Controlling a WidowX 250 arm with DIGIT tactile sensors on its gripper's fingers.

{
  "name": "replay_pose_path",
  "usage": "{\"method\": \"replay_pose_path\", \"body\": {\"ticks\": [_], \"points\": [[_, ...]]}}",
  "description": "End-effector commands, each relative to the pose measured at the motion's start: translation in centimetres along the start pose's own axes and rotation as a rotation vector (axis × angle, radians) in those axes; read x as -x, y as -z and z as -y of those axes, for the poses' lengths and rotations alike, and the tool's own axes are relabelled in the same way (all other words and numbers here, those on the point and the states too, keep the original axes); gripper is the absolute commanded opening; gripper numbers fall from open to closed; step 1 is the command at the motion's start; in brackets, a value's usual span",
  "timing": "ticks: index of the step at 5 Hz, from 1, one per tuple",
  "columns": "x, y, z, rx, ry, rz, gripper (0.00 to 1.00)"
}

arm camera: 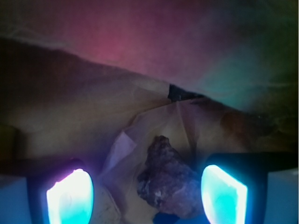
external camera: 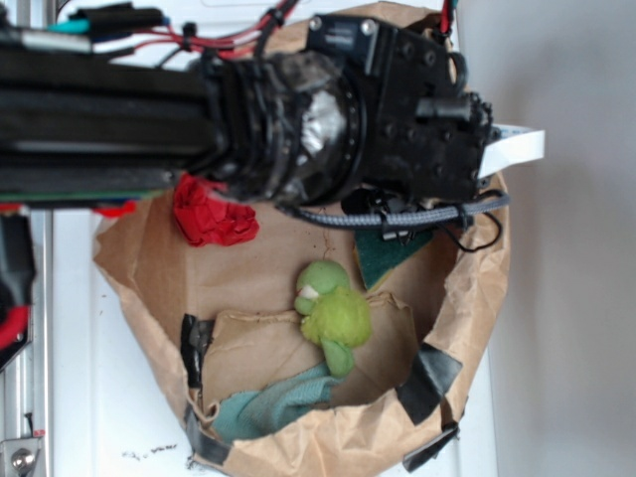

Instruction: Grab the rock.

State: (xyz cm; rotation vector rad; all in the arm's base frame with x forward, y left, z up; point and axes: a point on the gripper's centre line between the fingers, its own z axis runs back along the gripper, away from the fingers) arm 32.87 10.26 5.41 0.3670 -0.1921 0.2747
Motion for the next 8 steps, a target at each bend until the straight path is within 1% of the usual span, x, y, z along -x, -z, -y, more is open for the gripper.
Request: {"method": "replay_pose_path", "body": {"ticks": [1,3,4,6,7,8], "points": [[-0.1,0.5,0.5,-0.036,0.029,0.065,1.0],[1.3,2.0,0.6,-0.074,0.134,0.068,1.0],[1.7,2.5,0.7,-0.087,0.194,0.091,1.0],[1.7,2.7,1.1,-0.112,0.203,0.104,1.0],[1.5,2.9,1.1,-0.109,0.211,0.112,1.0],[1.4,2.8,1.0,-0.085,0.202,0.08,1.0]]}}
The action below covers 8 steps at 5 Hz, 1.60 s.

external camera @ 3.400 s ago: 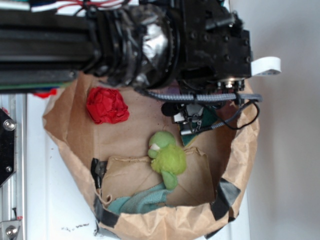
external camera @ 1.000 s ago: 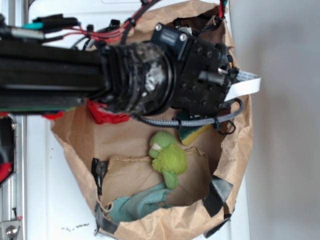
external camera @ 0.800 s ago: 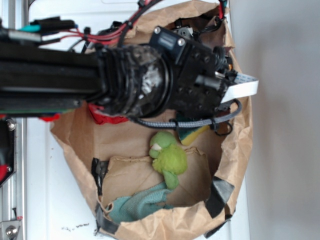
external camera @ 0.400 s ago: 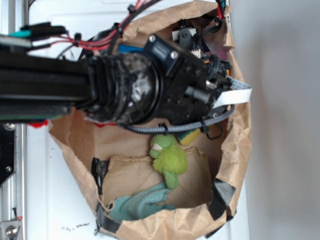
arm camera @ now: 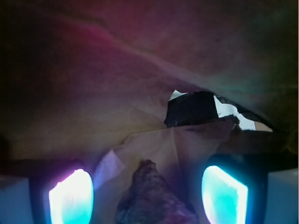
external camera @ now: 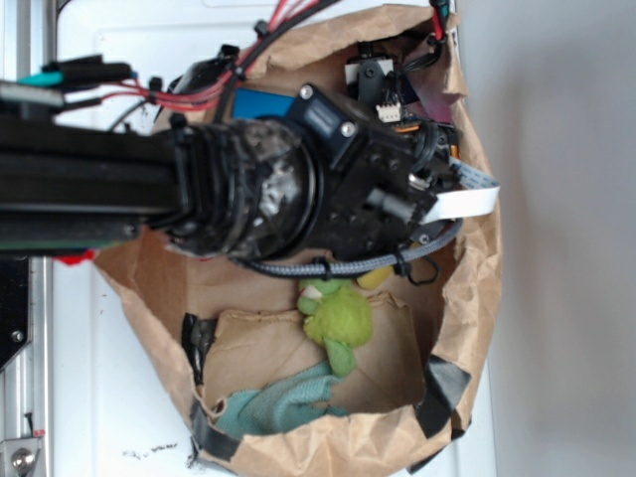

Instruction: Grab the rock.

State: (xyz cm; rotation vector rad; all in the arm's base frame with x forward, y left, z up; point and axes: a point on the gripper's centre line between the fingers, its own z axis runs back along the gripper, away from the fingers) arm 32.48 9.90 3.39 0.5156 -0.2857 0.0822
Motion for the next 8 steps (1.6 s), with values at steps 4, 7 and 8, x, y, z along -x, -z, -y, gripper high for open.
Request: {"method": "replay_pose_path", "body": {"ticks": [4,7,8], "points": [[1.7,-6.2,-2.1,0.337,0.064,-0.221,1.0],[0.9,-5.6,-3.0,0.291,0.011,-0.19,1.0],[0.8,-5.4,-2.7,0.294,0.007,-0.176,1.0]]}}
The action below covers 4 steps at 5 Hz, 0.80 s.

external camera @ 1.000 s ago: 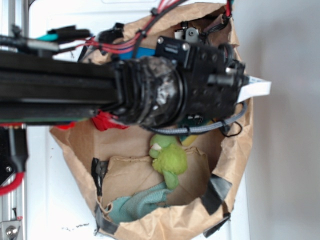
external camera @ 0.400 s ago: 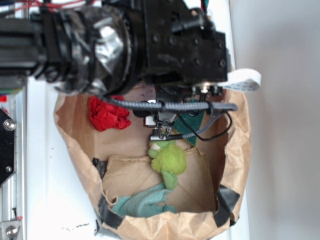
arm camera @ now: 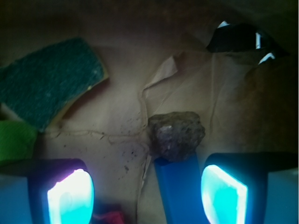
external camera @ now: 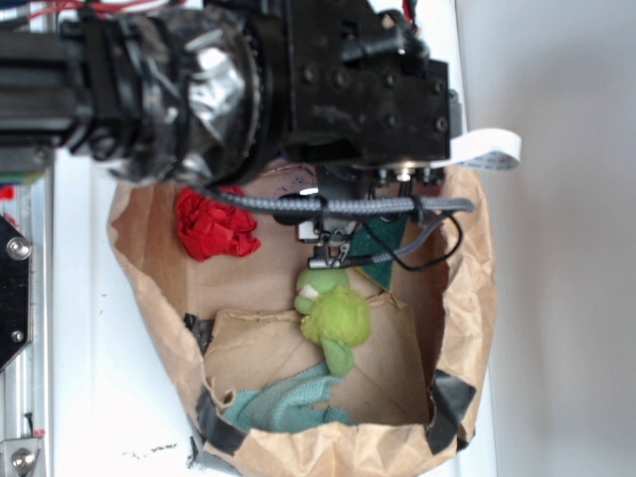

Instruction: Grab the rock.

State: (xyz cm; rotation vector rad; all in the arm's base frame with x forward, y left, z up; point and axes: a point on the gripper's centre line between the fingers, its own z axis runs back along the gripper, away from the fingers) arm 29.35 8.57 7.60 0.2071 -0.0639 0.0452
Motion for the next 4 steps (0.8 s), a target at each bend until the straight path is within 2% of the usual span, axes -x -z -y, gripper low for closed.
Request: {"method": "replay_pose_path", "body": {"ticks": [1,4], "points": [[-1.2,-0.1,-1.1,-0.021,-0.035,0.071,1.0],[-1.4,3.4,-0.6,-0.093,-0.005,0.052,1.0]]}}
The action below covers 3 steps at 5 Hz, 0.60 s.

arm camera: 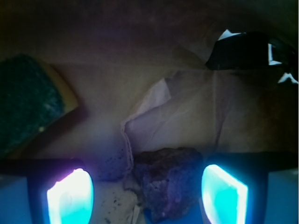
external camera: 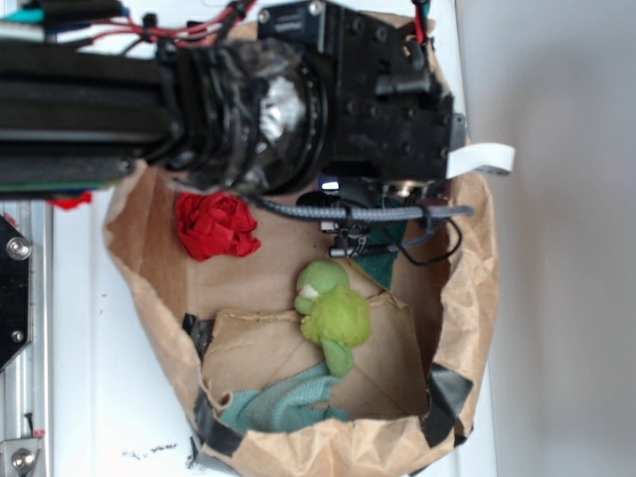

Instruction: Grab the rock.

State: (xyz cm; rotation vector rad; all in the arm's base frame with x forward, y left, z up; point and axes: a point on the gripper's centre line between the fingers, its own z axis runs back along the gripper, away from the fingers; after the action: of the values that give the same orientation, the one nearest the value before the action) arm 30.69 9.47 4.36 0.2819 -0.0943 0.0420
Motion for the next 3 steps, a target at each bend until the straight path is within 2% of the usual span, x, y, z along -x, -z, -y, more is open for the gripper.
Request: {"method": "replay_pose_path", "body": {"ticks": [1,2,3], "points": [[0.06,0.88,-0.06,-0.037,0.013,0.007,1.0],[0.2,0.88,0.13,-0.05,-0.008,0.024,0.0],[0.17,0.66,0.06,-0.046,-0.014,0.025,0.0]]}}
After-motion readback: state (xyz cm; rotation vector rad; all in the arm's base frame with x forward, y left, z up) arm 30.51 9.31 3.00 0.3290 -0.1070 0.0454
